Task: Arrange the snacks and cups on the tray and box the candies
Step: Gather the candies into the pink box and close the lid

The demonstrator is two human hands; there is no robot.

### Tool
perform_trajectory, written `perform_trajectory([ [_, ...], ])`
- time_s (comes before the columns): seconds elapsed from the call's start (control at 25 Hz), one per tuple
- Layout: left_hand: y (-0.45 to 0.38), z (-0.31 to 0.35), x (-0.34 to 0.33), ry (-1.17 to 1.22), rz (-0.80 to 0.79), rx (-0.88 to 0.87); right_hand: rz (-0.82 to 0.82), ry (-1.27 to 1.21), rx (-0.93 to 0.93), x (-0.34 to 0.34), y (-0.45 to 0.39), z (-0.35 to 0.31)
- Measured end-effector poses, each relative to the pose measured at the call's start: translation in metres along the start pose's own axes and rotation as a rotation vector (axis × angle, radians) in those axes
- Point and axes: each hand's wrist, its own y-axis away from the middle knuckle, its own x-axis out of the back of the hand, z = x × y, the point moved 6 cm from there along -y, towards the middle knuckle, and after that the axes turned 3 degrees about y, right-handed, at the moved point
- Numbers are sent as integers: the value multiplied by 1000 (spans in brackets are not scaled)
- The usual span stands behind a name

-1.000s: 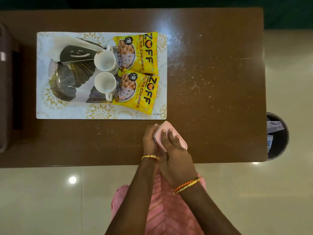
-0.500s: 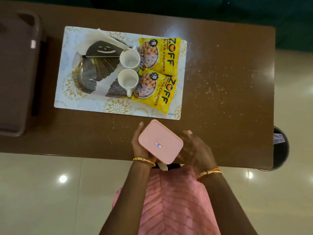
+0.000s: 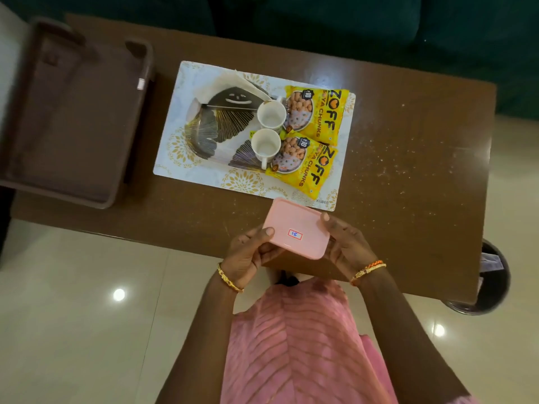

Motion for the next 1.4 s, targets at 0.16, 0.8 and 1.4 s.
perform_trajectory([
  [0.16,12,13,-9,29,17,-52,-7,-1,31,-12,8,-19],
  [0.8,15,100,37,-54,246,79,-200,103,-148,-92,-23,-23],
  [1.4,-117,230,96,-375,348,15,496,-266,94,-185,-151,-27],
])
